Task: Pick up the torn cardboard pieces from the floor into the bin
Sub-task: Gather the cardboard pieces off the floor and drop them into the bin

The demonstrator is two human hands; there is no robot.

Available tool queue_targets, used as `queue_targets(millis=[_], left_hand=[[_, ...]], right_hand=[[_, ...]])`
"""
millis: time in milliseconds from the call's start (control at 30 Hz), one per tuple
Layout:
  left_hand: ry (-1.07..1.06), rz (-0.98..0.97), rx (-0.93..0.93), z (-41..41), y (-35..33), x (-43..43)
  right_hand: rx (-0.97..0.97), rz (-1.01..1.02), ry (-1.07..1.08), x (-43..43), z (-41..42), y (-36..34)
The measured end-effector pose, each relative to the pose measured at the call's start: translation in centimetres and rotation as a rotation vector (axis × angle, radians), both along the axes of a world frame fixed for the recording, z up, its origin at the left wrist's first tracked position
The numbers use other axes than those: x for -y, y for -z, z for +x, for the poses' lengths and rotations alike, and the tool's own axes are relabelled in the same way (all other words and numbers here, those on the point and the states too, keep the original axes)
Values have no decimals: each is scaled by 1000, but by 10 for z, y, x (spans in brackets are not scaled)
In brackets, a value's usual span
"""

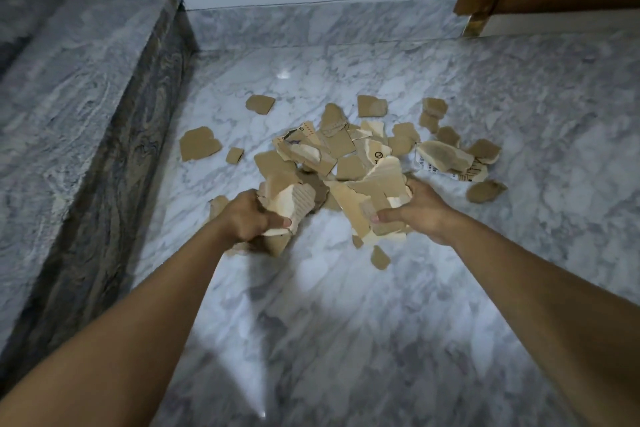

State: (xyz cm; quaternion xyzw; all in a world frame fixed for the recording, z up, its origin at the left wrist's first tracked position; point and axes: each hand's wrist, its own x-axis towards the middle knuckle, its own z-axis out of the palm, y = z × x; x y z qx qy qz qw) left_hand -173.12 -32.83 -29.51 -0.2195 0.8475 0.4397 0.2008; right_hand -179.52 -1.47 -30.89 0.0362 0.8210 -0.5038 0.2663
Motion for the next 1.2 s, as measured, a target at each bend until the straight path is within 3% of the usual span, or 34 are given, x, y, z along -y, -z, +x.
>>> queue_targets(millis=[133,200,300,433,667,800,1000,1100,1200], left_hand=[[54,-122,113,-15,17,0],[97,-244,124,-18,31,-6],[71,-331,74,-17,47,-9],[-52,-278,48,-13,54,-12],[-242,119,49,-3,34,-7],[-237,207,69,2,30,-6],[-2,153,68,-5,9,-24],[154,93,69,-23,1,-40],[423,-28,112,-45,4,-68]], right_hand=[[-33,88,-11,32,-16,10],[-98,217,-24,46,-18,23],[-104,216,17,57,-21,41],[-94,197,40,60,-22,50],[-190,241,-44,72,-10,34],[-176,207,-59,68,-2,30],[-17,-109,212,8,-18,9],[65,-213,181,-38,-18,-5],[175,-187,84,-74,0,-10]])
